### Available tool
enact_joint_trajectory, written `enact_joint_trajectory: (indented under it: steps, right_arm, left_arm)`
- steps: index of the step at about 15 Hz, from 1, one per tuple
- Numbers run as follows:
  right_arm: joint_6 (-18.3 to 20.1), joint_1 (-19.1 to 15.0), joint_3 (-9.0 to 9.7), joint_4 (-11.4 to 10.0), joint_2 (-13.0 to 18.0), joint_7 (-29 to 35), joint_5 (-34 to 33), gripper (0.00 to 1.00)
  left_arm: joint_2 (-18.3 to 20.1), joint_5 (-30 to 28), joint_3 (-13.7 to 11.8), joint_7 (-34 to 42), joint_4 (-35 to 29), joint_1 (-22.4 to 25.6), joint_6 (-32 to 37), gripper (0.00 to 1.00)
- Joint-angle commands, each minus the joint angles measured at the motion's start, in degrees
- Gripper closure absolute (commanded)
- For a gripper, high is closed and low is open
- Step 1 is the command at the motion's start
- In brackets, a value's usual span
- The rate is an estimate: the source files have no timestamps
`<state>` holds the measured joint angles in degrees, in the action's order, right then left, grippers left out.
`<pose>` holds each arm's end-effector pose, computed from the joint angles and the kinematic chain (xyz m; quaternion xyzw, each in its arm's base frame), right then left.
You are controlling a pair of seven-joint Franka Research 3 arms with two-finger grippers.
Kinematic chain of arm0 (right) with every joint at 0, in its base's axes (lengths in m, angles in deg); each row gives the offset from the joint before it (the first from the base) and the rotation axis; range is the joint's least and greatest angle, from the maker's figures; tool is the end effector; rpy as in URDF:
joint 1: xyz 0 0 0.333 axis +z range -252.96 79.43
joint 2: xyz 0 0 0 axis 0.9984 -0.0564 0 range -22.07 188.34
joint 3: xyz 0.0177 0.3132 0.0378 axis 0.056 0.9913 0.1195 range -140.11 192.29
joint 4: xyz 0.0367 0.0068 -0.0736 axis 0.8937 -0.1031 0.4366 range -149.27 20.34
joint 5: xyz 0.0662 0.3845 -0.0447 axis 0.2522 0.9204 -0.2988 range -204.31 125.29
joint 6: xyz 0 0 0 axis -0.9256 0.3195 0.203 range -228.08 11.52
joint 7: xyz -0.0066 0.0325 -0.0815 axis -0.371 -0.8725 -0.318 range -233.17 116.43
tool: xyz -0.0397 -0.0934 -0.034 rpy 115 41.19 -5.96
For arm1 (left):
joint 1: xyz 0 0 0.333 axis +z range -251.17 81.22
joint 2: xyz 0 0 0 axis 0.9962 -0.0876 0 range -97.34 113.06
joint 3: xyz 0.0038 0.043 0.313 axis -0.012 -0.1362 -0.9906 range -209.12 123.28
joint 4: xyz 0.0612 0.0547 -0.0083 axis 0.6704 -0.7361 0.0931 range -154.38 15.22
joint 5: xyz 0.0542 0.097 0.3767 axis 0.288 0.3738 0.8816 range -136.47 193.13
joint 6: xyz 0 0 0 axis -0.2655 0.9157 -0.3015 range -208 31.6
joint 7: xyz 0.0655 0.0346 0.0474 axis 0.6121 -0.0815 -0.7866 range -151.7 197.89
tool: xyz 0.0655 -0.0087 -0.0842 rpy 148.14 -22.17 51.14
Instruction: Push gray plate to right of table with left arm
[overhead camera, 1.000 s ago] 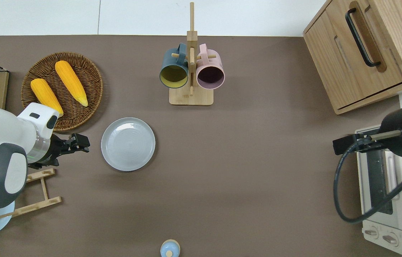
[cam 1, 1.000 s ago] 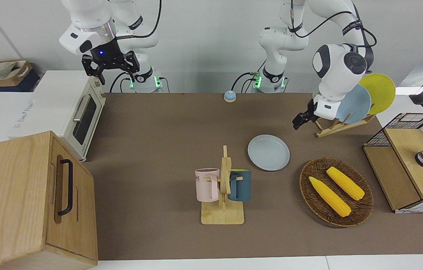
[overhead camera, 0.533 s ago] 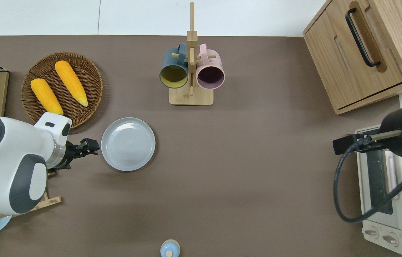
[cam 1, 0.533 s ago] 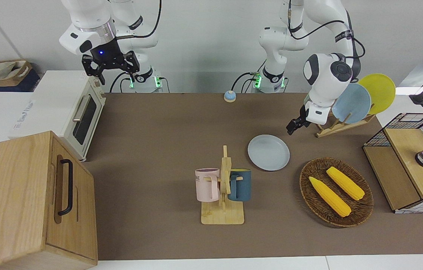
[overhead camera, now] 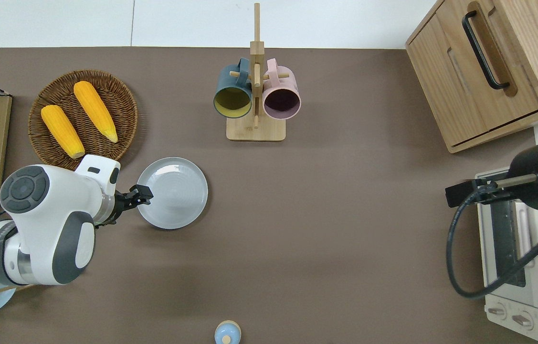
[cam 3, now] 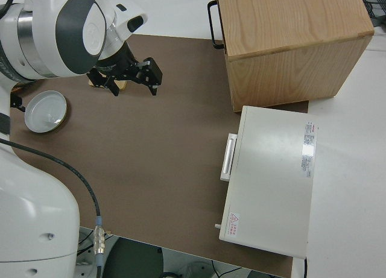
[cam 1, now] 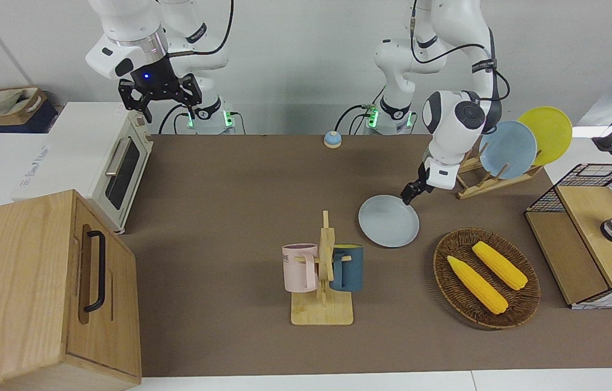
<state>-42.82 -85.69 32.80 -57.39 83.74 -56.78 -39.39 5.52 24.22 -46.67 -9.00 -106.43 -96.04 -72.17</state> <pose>0.5267 0.0726 0.6599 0.9978 0.0542 -0.0372 0.0026 0.5204 -0.0689 0.3480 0.9711 0.2369 -0.0229 0.0197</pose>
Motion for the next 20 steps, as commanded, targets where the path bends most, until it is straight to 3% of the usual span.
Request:
enact_joint_trajectory:
  steps: [1,5,14,18,20]
  right_arm:
    - [0.7,-1.16,0.77,0.22,0.36,-0.01,0.59,0.017]
    - [0.7,-1.16,0.77,0.22,0.36,-0.01,0.59,0.017]
    - [0.79,-1.16,0.85,0.22,0.36,0.08,0.59,0.017]
    - [0.7,-1.16,0.77,0.22,0.36,0.08,0.59,0.017]
    - [0.7,-1.16,0.85,0.22,0.36,0.08,0.59,0.017]
  left_arm:
    - [-0.82,-0.9,-0.3,-0.86,-2.08,-0.63,-4.44,0.01]
    - [-2.23,-0.9,-0.04,-0.86,-3.57,-0.54,-8.22,0.01]
    - [-3.02,-1.6,0.14,-0.77,-3.58,-0.63,-8.67,0.07]
    - [-3.64,-3.01,0.14,-0.68,-3.58,-0.63,-9.02,0.2]
    - [-3.64,-3.45,0.14,-0.68,-3.58,-0.63,-9.11,0.37]
